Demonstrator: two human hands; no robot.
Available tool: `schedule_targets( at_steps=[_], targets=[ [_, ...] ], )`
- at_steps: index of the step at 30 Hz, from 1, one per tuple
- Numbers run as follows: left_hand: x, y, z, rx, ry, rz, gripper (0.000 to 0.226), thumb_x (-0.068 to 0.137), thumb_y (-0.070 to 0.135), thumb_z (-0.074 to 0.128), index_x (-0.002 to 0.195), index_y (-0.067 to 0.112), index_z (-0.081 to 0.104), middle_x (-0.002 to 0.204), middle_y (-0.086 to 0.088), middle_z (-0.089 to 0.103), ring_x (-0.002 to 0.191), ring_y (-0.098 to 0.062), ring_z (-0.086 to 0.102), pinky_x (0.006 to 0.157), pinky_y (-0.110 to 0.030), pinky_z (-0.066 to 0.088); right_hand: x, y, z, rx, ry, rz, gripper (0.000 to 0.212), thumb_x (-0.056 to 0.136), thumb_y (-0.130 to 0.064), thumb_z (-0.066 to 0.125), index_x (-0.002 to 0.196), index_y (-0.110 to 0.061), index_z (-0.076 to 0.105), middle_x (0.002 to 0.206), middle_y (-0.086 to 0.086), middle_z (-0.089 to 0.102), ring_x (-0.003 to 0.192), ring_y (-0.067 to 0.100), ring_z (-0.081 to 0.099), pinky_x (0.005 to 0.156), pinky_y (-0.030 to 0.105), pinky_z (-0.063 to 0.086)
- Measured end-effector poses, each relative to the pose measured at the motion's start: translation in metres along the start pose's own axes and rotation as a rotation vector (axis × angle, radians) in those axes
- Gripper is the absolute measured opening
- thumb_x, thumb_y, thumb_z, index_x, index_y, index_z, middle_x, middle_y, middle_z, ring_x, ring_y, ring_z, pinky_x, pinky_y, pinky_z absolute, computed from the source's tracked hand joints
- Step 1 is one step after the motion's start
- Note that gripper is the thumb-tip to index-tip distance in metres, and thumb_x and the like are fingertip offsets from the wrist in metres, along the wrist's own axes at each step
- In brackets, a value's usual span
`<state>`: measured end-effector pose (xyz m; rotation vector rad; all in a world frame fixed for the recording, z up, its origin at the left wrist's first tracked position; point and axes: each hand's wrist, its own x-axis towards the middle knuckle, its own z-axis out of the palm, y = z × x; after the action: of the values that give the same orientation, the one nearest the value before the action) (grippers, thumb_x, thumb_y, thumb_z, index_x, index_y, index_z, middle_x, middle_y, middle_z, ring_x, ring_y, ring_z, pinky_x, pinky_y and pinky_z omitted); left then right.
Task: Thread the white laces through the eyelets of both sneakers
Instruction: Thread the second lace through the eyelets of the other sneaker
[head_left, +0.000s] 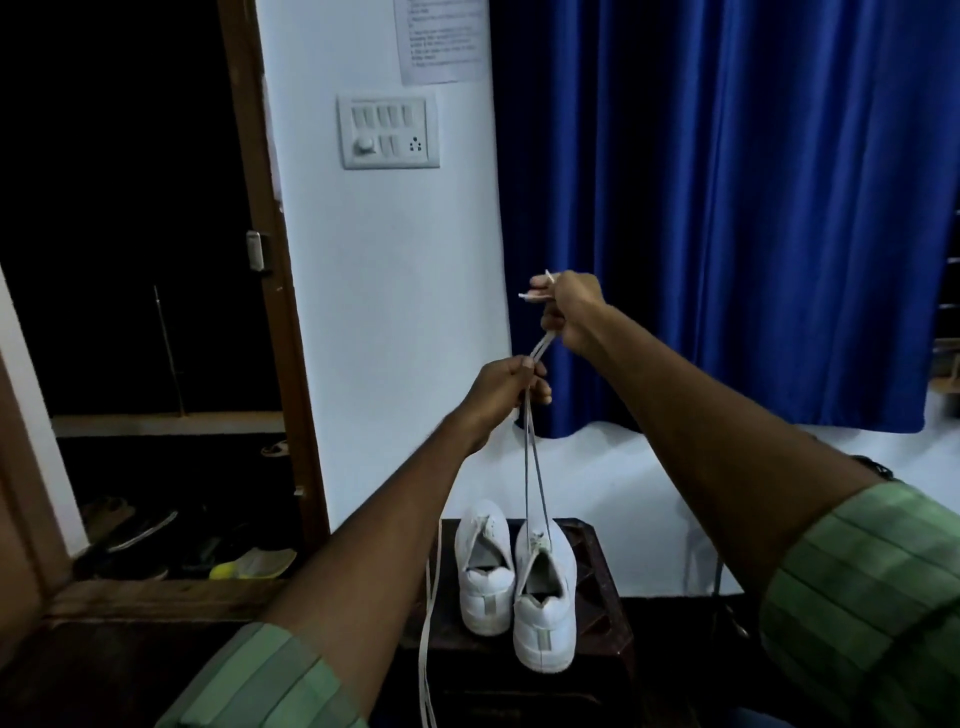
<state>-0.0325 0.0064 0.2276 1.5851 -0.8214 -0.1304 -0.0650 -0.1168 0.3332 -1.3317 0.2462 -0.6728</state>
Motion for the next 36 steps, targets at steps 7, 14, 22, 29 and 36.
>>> schedule_targets(
  at_steps=[7, 14, 22, 29, 36],
  targets=[
    [0.009, 0.028, -0.001, -0.023, 0.032, 0.023, 0.029, 0.109, 0.029, 0.052, 0.097, 0.014, 0.073, 0.074, -0.003, 0.060, 0.064, -0.014, 0.060, 0.057, -0.014, 0.047, -0.001, -0.014, -0.015, -0.064, -0.228, 0.016, 0.037, 0.104, 0.001, 0.031, 0.120, 0.006, 0.064, 0.103, 0.019, 0.077, 0.042, 0.005, 0.038, 0.050, 0.020, 0.035],
    [0.024, 0.073, 0.002, -0.092, 0.187, 0.152, 0.030, 0.107, 0.029, 0.058, 0.101, 0.005, 0.076, 0.071, -0.005, 0.055, 0.060, -0.013, 0.053, 0.056, -0.016, 0.047, -0.005, -0.034, -0.006, 0.006, -0.314, -0.147, 0.037, 0.097, 0.008, 0.044, 0.122, -0.003, 0.069, 0.110, 0.009, 0.078, 0.073, 0.013, 0.060, 0.066, 0.027, 0.053],
    [0.036, 0.093, -0.014, 0.156, 0.305, 0.231, 0.032, 0.107, 0.028, 0.055, 0.093, 0.009, 0.077, 0.064, 0.000, 0.064, 0.056, -0.014, 0.062, 0.054, -0.016, 0.048, -0.009, -0.033, -0.008, -0.032, -0.283, -0.302, 0.030, 0.093, 0.012, 0.060, 0.116, -0.002, 0.074, 0.107, 0.010, 0.078, 0.099, 0.022, 0.076, 0.082, 0.028, 0.061],
    [0.049, 0.095, -0.018, 0.279, 0.422, 0.222, 0.026, 0.100, 0.027, 0.061, 0.083, 0.022, 0.080, 0.080, 0.008, 0.077, 0.080, -0.013, 0.072, 0.076, -0.030, 0.059, -0.020, -0.009, -0.016, -0.318, -0.344, -0.221, 0.030, 0.106, -0.025, 0.047, 0.100, -0.009, 0.072, 0.092, 0.003, 0.075, 0.089, 0.018, 0.070, 0.085, 0.041, 0.053],
    [0.050, 0.104, -0.016, 0.237, 0.390, 0.265, 0.025, 0.100, 0.021, 0.062, 0.084, 0.025, 0.081, 0.078, 0.008, 0.078, 0.076, -0.007, 0.073, 0.080, -0.024, 0.059, -0.006, 0.000, -0.012, -0.336, -0.210, -0.352, 0.031, 0.107, -0.013, 0.049, 0.084, -0.007, 0.069, 0.072, 0.006, 0.058, 0.066, 0.016, 0.055, 0.061, 0.029, 0.047]
  ],
)
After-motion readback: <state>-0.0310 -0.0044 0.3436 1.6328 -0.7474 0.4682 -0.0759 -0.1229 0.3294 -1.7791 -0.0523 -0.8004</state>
